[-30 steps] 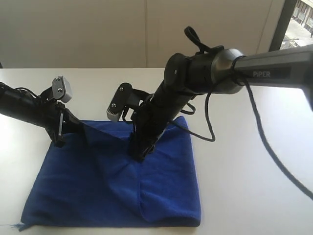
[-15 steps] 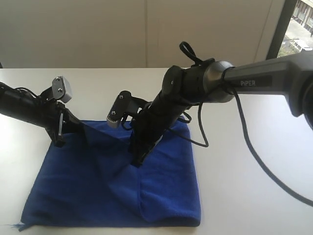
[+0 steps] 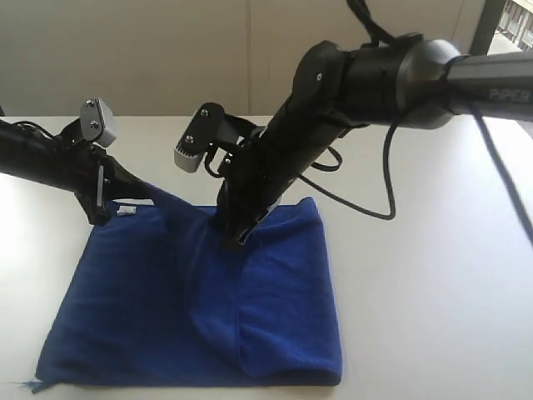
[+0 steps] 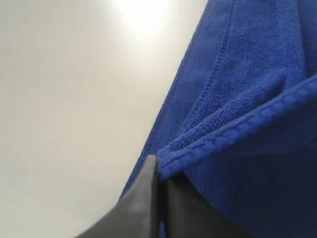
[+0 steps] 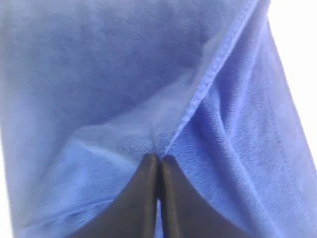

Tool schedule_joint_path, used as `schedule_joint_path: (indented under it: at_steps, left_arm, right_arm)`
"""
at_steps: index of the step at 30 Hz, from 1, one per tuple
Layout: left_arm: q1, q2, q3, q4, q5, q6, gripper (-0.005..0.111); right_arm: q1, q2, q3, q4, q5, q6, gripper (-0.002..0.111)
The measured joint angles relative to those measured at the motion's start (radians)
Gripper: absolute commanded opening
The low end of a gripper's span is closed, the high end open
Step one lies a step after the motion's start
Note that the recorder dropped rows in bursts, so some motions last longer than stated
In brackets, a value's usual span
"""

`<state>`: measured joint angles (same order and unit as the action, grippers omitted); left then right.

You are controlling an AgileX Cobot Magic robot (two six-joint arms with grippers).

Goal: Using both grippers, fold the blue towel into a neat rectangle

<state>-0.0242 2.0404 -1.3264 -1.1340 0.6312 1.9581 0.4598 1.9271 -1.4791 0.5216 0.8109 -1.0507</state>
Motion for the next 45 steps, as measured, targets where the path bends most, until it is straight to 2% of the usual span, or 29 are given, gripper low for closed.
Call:
schedule_joint_path:
  at_steps: [5, 12, 34, 41, 45]
  left_arm:
    - [-0.037, -0.006, -0.041, -0.004, -0.012, 0.0, 0.0]
    - [-0.105, -0.01, -0.071, 0.006, -0.16, 0.0, 0.0]
    - [-0.111, -0.016, -0.071, 0.197, -0.229, 0.0, 0.0]
    - [-0.111, -0.009, -0.071, 0.223, -0.314, 0.0, 0.0]
    - [-0.104, -0.004, -0.075, 0.213, -0.395, 0.0, 0.0]
  right_arm:
    - [0.0, -0.062, 0.0, 0.07, 0.085, 0.033, 0.0]
    - [0.0, -0.084, 0.0, 0.201, 0.088, 0.041, 0.0]
    - [0.211, 0.012, 0.0, 0.314, -0.171, 0.057, 0.0]
    - [0.27, 0.034, 0.0, 0.376, -0.186, 0.057, 0.0]
    - [0.312, 0.051, 0.0, 0.415, -0.116, 0.057, 0.0]
